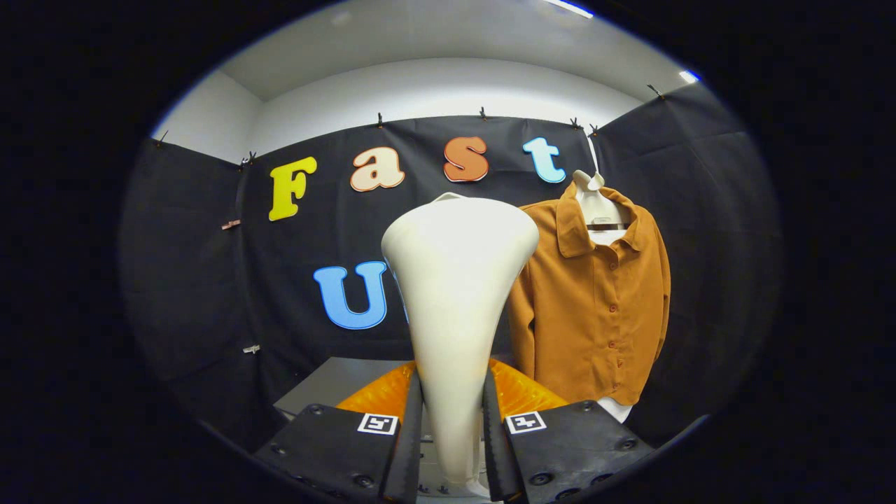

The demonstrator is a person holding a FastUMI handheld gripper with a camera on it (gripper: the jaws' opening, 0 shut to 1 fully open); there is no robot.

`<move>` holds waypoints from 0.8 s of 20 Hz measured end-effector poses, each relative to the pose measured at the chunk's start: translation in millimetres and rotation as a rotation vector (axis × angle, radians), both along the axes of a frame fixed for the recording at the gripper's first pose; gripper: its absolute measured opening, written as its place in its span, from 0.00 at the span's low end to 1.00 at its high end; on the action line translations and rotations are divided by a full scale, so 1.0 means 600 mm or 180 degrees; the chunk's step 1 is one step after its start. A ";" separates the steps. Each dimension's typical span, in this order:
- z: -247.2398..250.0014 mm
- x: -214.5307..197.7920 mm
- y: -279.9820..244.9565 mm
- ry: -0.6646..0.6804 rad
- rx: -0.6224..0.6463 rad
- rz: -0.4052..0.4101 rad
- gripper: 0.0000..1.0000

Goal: Iron the clothes twice with a garment steamer, once on the left side and once on the right side.

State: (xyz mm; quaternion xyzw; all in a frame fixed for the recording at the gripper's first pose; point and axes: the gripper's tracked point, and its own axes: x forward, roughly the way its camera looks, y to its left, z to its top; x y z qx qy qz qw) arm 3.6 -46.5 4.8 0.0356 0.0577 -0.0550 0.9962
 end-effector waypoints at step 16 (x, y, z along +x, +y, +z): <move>0.016 -0.013 0.019 -0.0102 -0.0036 0.0049 0.41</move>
